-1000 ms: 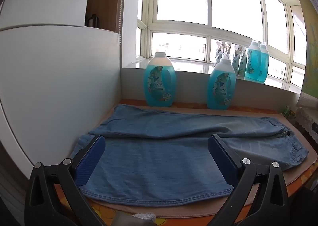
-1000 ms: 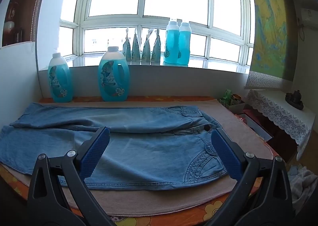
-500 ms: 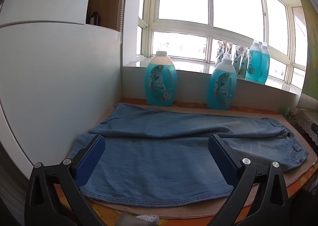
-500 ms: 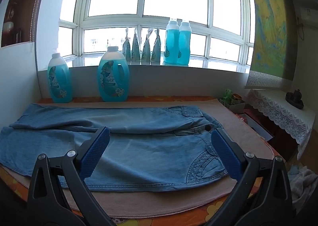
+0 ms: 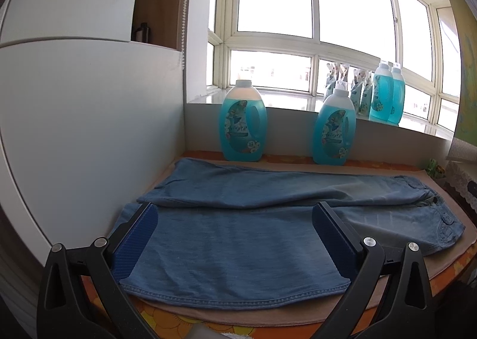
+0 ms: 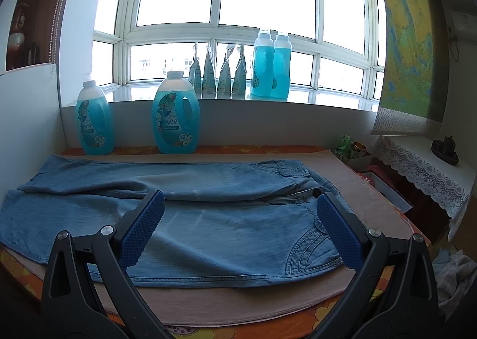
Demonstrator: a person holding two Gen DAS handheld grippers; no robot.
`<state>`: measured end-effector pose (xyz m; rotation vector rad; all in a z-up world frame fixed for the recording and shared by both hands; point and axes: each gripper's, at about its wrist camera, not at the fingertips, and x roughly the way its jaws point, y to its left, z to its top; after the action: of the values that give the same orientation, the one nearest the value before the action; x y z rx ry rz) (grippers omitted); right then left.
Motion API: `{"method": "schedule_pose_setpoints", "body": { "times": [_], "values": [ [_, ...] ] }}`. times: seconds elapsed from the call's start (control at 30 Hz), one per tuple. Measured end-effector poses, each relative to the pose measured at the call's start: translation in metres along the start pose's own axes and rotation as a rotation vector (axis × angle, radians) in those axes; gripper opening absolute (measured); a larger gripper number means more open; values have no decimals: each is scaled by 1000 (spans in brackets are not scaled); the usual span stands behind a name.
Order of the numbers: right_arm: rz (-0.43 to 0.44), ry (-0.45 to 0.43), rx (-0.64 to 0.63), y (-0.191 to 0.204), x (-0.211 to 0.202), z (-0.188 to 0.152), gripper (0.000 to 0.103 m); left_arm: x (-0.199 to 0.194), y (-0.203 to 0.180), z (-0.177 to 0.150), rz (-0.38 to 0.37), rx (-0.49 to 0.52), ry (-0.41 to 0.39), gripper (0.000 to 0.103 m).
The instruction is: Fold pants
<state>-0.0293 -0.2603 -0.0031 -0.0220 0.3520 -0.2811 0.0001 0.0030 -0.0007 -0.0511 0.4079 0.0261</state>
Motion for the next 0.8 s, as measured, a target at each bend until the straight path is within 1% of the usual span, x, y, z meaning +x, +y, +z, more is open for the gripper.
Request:
{"method": "schedule_pose_setpoints", "body": {
  "times": [0.13, 0.27, 0.8],
  "values": [
    [0, 1, 0, 1, 0, 1, 103, -1, 1, -3, 9, -2, -1, 103],
    [-1, 1, 0, 0, 0, 1, 103, 0, 7, -4, 8, -28, 3, 103],
    [-2, 1, 1, 2, 0, -1, 103, 1, 6, -7, 23, -11, 12, 103]
  ]
}}
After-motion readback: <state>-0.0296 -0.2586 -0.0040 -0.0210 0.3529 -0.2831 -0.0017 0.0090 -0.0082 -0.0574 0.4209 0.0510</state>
